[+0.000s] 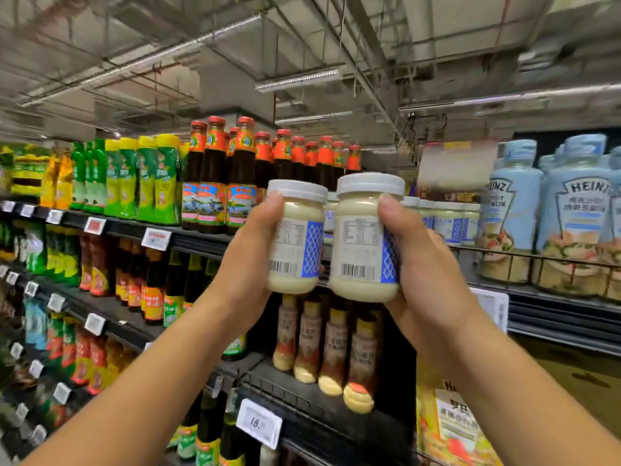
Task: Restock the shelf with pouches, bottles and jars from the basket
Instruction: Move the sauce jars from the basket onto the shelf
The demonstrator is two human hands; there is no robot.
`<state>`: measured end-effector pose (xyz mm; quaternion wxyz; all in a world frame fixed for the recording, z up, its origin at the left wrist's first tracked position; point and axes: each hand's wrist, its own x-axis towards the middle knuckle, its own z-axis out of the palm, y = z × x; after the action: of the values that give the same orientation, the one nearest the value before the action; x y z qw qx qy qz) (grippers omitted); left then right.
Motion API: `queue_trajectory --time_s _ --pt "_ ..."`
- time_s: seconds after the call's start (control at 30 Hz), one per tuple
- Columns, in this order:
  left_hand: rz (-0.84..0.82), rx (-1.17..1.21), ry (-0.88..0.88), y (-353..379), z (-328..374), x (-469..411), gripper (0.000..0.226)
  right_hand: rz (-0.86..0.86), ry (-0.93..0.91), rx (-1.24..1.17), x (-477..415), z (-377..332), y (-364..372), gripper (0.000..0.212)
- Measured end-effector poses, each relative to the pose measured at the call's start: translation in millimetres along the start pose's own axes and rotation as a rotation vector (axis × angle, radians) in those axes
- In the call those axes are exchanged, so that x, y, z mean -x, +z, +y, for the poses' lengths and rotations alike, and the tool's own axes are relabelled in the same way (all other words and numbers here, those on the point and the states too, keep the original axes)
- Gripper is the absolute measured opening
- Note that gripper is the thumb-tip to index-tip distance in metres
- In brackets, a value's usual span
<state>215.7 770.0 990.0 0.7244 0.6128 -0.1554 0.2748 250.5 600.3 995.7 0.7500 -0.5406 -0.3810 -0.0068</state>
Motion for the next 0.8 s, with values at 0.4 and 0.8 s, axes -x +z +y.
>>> queue_trajectory --time_s 0.4,0.8 --pt "-0.163 -0.014 0.08 -40.1 15.7 -92.2 0.051 0.091 -0.06 0.084 -94.3 -1.6 24.5 0.039" --pt "-0.393 -0.105 -0.06 -105.2 12.6 -188.1 0.064 0.173 0.01 0.364 -157.7 9.0 44.1 0.037"
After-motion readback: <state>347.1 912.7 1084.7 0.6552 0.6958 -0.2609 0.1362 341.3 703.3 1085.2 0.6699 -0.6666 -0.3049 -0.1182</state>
